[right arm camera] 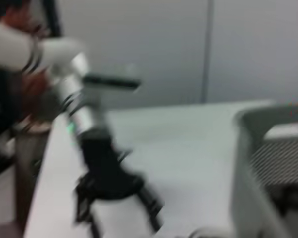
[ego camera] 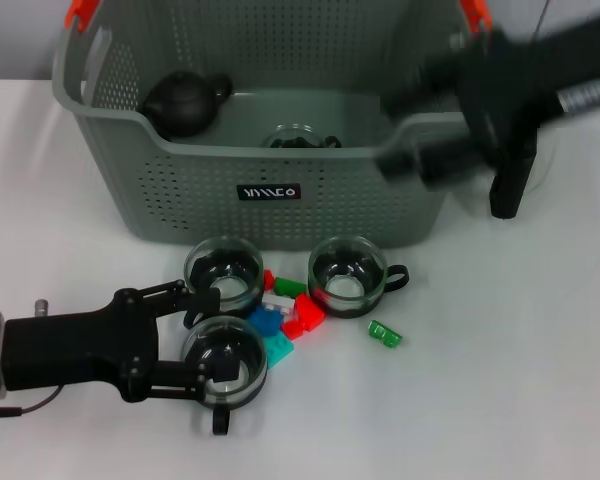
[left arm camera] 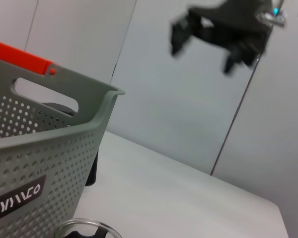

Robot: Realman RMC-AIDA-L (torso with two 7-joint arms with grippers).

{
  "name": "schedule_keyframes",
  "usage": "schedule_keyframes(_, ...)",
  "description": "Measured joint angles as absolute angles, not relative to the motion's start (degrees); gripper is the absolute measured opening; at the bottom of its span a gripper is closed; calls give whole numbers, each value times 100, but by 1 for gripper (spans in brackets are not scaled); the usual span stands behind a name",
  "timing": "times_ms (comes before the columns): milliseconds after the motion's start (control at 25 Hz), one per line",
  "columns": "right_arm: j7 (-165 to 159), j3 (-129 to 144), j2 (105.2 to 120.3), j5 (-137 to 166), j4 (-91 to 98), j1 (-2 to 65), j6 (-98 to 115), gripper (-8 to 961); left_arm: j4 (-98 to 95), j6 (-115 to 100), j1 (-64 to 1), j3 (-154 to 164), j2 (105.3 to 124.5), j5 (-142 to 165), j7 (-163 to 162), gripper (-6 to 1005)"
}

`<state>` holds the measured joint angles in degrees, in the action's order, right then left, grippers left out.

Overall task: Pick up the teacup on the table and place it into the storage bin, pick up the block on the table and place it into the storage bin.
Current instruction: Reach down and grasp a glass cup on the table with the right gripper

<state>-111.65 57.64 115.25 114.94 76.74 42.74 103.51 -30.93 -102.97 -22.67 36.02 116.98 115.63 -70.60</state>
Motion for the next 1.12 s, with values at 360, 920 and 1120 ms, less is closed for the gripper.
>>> schedule_keyframes(360,-11094,6190,11676,12631,7679,4310,11243,653,-3097,-10301,-2268,3604,11698,11566,-7074,933)
schedule_keyframes(920,-11339,7926,12035,13757,7122,4566,9751,654,-3093,-10285,-2255,3545,11705,11565,-7066,933)
schedule_keyframes(1120,-11458,8536,12037,13821,6754,4639,9042,654,-3093,-10283,-2241,3535,11707,11566,-7044,933)
